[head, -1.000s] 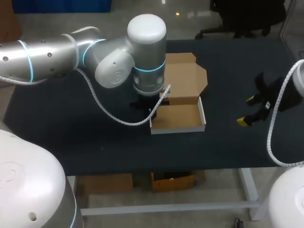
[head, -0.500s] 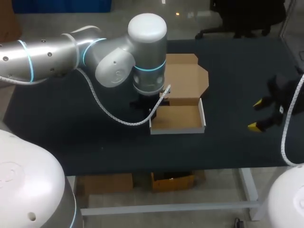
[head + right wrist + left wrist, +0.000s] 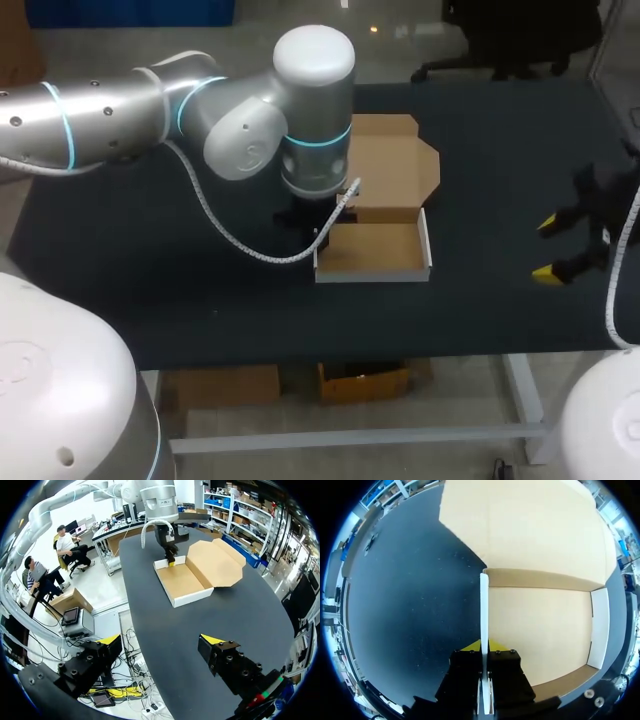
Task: Assemble the packaging by folding the flat box into shape, placing the metal phone stand inside, and closing the box properly
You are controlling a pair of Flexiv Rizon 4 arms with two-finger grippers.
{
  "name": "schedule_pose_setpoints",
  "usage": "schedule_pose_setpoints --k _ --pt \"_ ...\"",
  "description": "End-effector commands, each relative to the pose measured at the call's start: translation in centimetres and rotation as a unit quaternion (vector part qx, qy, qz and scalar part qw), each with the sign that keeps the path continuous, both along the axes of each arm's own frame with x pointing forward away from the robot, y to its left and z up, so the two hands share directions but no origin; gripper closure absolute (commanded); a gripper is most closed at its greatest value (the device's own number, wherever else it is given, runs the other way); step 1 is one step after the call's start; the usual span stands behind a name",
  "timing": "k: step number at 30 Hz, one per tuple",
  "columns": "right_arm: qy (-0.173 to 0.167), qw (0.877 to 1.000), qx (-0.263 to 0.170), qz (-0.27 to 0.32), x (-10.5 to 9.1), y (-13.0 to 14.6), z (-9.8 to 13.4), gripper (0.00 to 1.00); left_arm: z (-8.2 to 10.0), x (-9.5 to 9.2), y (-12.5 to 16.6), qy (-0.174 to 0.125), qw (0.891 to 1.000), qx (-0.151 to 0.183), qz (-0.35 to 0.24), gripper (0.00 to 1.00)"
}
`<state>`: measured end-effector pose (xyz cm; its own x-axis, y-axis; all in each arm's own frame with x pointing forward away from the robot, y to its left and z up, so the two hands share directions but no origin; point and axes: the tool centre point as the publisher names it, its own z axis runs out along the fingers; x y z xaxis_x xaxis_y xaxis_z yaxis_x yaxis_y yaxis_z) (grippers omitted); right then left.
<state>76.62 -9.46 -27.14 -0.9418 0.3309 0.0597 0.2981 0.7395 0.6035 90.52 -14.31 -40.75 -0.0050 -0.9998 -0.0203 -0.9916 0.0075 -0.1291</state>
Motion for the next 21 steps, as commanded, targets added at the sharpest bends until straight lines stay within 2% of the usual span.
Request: schedule_pose_setpoints --k 1,12,21 --pt "0.0 1.0 0.006 0.003 -0.38 -0.64 0.42 0.0 -0.02 0.14 -0.33 0.002 1.0 0.006 0.0 1.0" --pt "0.0 1.0 0.007 -0.02 -0.52 -1.13 0.54 0.0 -0.08 0.35 -0.33 0.003 1.0 0.014 0.003 1.0" --pt "0.0 1.0 0.007 -0.02 -0.52 -1.13 0.54 0.0 -0.23 0.43 -0.21 -0.008 0.997 0.072 0.008 1.0"
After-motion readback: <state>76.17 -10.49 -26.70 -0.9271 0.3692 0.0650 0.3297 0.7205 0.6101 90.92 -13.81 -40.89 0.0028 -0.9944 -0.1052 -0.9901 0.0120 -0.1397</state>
